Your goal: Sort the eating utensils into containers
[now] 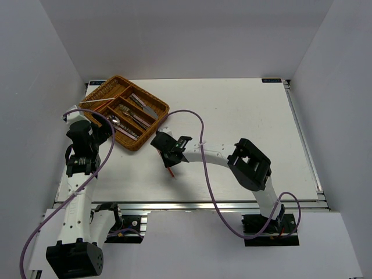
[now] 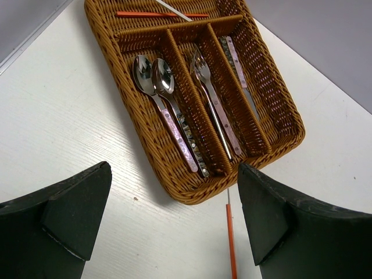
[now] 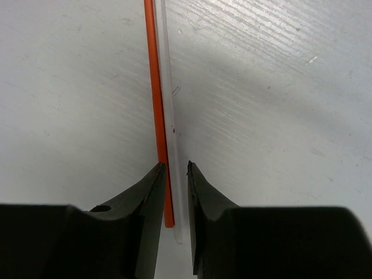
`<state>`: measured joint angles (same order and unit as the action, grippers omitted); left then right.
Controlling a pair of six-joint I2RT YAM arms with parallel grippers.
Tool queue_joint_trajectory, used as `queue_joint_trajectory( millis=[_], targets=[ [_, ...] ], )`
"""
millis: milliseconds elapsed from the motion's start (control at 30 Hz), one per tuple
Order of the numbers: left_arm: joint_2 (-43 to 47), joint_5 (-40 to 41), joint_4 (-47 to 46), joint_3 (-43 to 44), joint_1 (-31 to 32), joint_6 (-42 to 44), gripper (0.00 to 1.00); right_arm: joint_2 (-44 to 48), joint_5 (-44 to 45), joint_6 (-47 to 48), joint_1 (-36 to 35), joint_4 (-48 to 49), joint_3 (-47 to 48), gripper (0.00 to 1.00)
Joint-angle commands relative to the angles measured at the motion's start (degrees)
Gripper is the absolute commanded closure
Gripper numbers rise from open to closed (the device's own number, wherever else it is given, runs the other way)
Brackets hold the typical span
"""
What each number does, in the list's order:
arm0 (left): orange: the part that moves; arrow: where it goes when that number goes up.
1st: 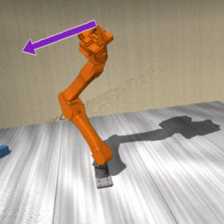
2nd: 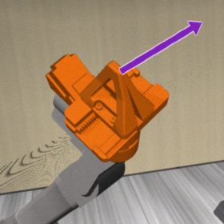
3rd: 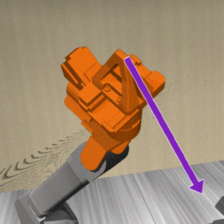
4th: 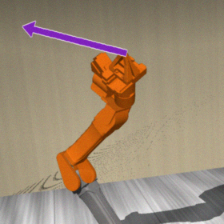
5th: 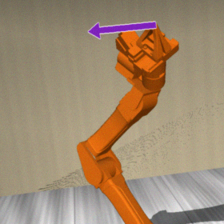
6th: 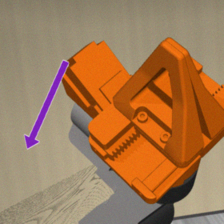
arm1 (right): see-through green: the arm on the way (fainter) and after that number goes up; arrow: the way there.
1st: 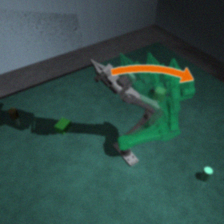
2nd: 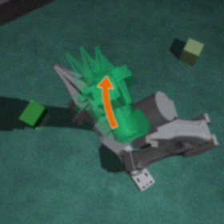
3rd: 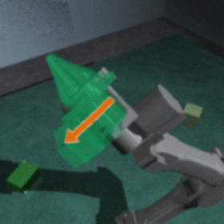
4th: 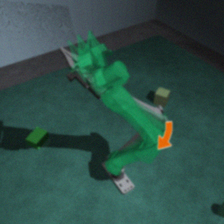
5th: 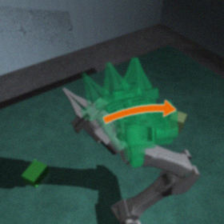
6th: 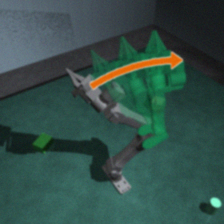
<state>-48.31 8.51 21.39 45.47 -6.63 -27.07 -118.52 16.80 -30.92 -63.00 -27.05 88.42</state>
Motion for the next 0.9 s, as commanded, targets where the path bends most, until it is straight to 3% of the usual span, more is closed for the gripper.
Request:
queue_joint_trajectory(
  millis=[0,333,500,567,600,733,833,867],
  targets=[
    [0.15,-0.78,-0.56,0.14,0.13,0.70,0.02,-2.15,0.87,0.68,0.42,-0.37,0.87,0.73],
    [-0.11,-1.31,-0.56,0.14,0.13,0.79,0.02,-4.44,1.22,0.51,0.86,-0.72,0.26,0.74],
    [-0.38,-2.18,-0.73,0.05,0.04,0.79,0.02,-4.79,3.32,0.07,1.21,-1.86,-0.44,0.85],
    [-0.90,-3.85,-0.91,-0.12,0.04,0.79,0.02,-4.62,3.59,-0.02,1.48,-2.31,-0.79,1.00],
    [-0.99,-5.07,-1.17,-0.30,0.04,0.79,0.02,-4.27,3.77,-0.19,1.65,-2.31,-1.23,1.00],
    [-2.04,-16.40,-3.98,-2.58,0.04,-1.57,0.02,0.90,0.00,-0.90,3.41,1.02,-6.32,1.00],
    [-3.01,-30.62,-10.29,-6.88,0.30,-6.56,0.02,10.91,-9.03,-2.13,7.44,11.02,-17.02,1.00],
    [-3.10,-34.66,-16.75,-10.37,1.00,-8.94,0.02,17.38,-12.54,-2.48,10.33,14.71,-20.36,1.00]
  ],
)
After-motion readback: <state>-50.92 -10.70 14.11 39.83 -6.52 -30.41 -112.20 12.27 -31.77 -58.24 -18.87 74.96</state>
